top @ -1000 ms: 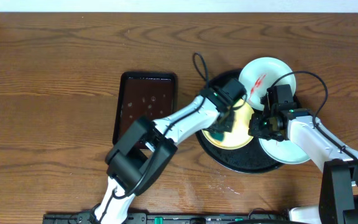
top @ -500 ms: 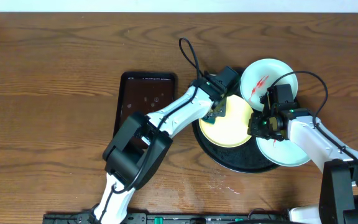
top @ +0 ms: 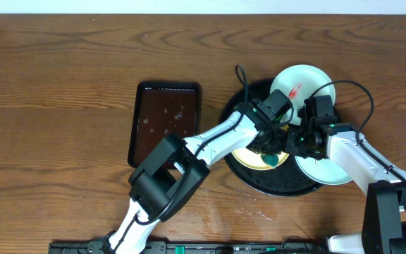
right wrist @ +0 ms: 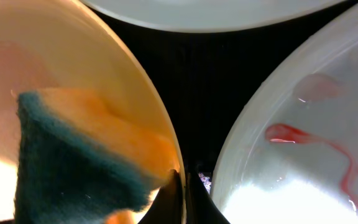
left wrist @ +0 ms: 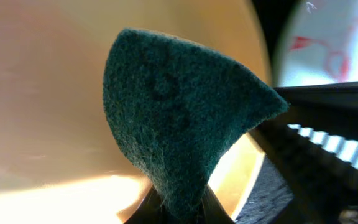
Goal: Clean dirty plates on tray and stack at the side
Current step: 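Scrub the yellow plate with the sponge while the right gripper holds it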
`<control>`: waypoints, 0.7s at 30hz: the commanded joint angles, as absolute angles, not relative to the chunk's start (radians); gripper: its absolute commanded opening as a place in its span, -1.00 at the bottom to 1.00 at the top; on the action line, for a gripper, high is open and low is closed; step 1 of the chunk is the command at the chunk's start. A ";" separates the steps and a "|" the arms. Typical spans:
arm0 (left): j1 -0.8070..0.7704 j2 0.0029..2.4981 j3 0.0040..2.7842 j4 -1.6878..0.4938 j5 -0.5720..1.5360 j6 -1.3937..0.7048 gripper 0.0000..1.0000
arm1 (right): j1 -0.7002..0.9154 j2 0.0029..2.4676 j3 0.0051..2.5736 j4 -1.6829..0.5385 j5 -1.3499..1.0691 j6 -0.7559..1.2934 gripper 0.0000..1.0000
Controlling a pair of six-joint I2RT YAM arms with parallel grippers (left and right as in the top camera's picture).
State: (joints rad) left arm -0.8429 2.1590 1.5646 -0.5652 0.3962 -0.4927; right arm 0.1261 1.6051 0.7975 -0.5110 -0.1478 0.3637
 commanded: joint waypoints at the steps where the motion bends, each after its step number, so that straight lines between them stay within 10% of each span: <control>1: -0.786 2.172 1.567 -0.580 0.362 -0.511 -0.85 | 0.133 1.604 0.798 -0.516 -0.117 0.359 -0.98; 21: -0.666 2.002 1.654 -0.902 -0.036 -0.475 -0.85 | 0.133 1.602 0.799 -0.507 -0.117 0.359 -0.98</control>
